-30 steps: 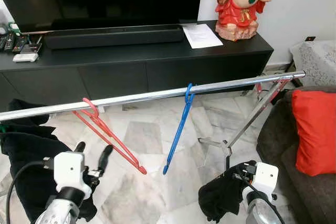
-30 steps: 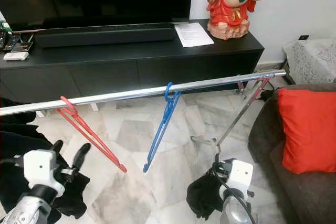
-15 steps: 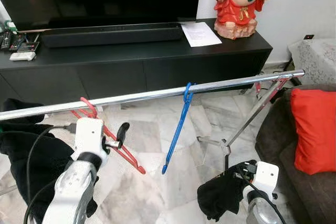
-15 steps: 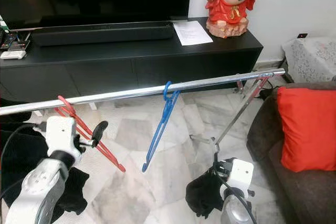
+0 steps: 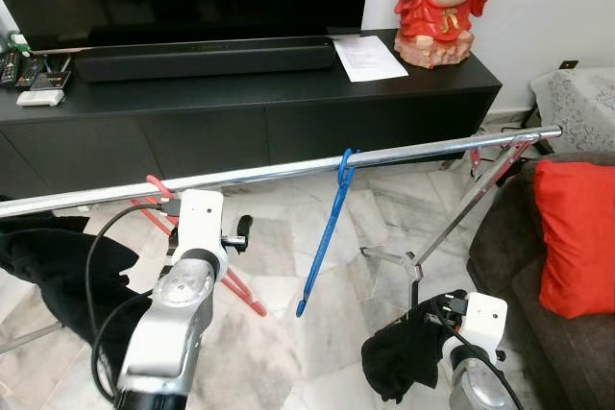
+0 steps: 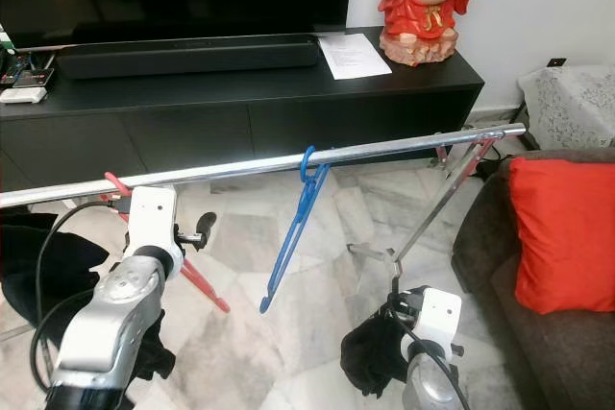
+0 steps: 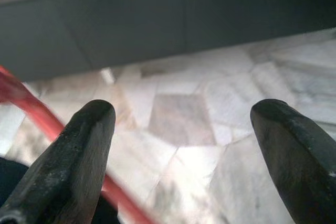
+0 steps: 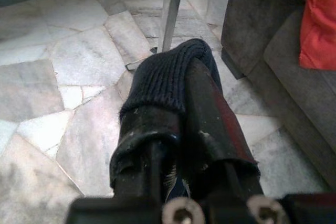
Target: Hang hanger
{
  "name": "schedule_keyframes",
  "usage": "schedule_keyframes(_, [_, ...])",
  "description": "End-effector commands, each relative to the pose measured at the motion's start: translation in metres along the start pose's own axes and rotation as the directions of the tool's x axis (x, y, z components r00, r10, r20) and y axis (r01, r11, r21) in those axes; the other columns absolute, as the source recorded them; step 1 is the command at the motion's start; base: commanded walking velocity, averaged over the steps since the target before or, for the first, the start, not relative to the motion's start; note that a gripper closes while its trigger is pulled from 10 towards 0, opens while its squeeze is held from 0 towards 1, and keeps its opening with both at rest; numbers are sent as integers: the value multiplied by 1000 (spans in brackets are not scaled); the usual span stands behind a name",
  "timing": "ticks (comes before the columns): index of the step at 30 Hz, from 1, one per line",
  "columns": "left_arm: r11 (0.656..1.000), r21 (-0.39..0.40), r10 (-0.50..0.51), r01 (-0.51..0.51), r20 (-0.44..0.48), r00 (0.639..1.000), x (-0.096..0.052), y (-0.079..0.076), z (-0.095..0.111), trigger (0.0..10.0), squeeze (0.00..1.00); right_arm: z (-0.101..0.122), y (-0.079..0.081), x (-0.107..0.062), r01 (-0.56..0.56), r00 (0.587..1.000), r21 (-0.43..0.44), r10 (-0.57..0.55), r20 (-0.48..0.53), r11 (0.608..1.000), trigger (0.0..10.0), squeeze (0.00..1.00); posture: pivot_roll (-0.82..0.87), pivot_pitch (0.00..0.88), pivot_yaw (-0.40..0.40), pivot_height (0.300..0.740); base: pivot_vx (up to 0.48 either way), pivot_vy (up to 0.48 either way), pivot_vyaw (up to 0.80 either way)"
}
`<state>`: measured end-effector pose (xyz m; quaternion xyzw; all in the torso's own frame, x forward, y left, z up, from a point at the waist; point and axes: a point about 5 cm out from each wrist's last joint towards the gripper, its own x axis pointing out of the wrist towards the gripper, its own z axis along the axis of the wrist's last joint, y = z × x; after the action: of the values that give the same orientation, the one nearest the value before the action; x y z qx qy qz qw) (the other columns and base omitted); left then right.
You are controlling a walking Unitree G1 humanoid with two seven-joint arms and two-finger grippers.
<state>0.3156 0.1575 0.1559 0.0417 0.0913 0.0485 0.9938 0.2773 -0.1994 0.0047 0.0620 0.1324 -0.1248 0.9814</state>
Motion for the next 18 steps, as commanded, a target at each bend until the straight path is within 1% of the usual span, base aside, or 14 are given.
schedule_keyframes(1, [999,5,52,-52,-46,998,4,4,-6,10000,0,0,-1,1,2,1000,-5,-2,-7,1000,10000,0,-22,178,-43,740,0,0,0])
schedule_keyframes(2, [997,10,75,-74,-53,996,8,5,-4,10000,0,0,-1,1,0,1000,-5,0,-8,1000,10000,0,-23,179,-42,740,0,0,0])
schedule_keyframes(5, [995,17,99,-99,-60,993,13,8,-4,10000,0,0,-1,1,-2,1000,-4,2,-10,1000,10000,0,-24,181,-42,740,0,0,0])
schedule_keyframes(8, [988,29,154,-153,-63,986,18,16,-2,10000,0,-1,0,1,-7,1000,-3,7,-14,1000,10000,0,-24,182,-42,740,0,0,0])
schedule_keyframes(11, [986,18,169,-168,-52,984,18,19,3,10000,0,-1,0,0,-10,1000,-2,10,-15,1000,10000,0,-28,184,-41,740,0,0,0])
schedule_keyframes(14, [989,24,147,-147,-37,988,12,19,6,10000,0,-2,-1,0,-12,1000,-3,12,-17,1000,10000,0,-25,188,-42,740,0,0,0])
schedule_keyframes(18, [987,34,157,-156,-41,987,2,22,4,10000,0,-3,0,0,-16,1000,-3,16,-20,1000,10000,0,-19,191,-44,740,0,0,0])
